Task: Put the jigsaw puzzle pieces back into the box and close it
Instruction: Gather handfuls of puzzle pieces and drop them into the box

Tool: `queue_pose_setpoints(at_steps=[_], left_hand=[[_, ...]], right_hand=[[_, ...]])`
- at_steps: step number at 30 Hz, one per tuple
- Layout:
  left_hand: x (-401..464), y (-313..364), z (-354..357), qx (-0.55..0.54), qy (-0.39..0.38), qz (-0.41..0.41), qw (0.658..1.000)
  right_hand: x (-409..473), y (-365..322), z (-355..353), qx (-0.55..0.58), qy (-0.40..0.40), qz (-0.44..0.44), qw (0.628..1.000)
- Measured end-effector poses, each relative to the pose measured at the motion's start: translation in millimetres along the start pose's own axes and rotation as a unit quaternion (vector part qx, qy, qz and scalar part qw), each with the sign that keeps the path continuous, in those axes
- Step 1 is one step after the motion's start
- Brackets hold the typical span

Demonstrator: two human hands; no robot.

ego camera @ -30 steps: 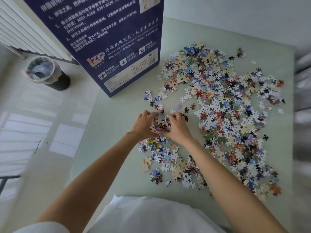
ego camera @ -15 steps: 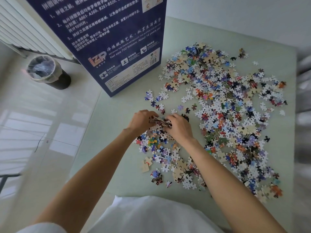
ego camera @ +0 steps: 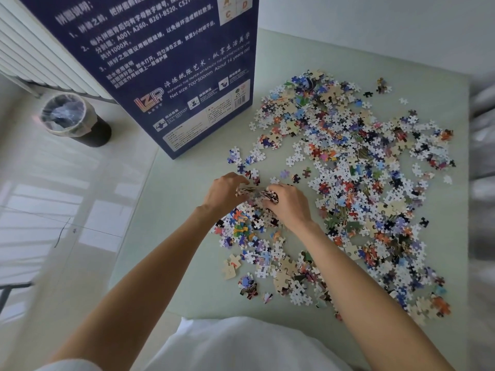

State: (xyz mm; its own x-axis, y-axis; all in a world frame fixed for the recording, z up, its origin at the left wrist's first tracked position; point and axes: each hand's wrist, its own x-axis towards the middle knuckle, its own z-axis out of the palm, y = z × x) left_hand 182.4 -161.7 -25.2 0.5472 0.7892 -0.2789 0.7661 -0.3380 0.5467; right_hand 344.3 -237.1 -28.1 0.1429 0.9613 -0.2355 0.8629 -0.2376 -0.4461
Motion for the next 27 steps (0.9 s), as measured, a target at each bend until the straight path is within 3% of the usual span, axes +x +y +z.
queue_pose_setpoints(at_steps=[4,10,17,20,27], left_hand=[[0,7,8,0.008,-0.017,0.017,1.0],[3,9,8,0.01,0.019,0.006,1.0],[0,6,-5,-0.016,0.043,-0.038,0.998],[-8,8,-11,-0.024,0.057,-0.03,0.998],[-39,33,-48,-0.076,0.15,0.018,0.986]], right_hand=[[0,-3,1,0.014,-0.004,0.012,1.0],[0,-3,-3,0.03,-0.001,0.02,0.999],[-6,-3,-21,0.097,0.057,0.033,0.993],[-10,2,-27,0.11,0.032,0.048,0.992],[-17,1,-58,0.138,0.009,0.041,0.99]])
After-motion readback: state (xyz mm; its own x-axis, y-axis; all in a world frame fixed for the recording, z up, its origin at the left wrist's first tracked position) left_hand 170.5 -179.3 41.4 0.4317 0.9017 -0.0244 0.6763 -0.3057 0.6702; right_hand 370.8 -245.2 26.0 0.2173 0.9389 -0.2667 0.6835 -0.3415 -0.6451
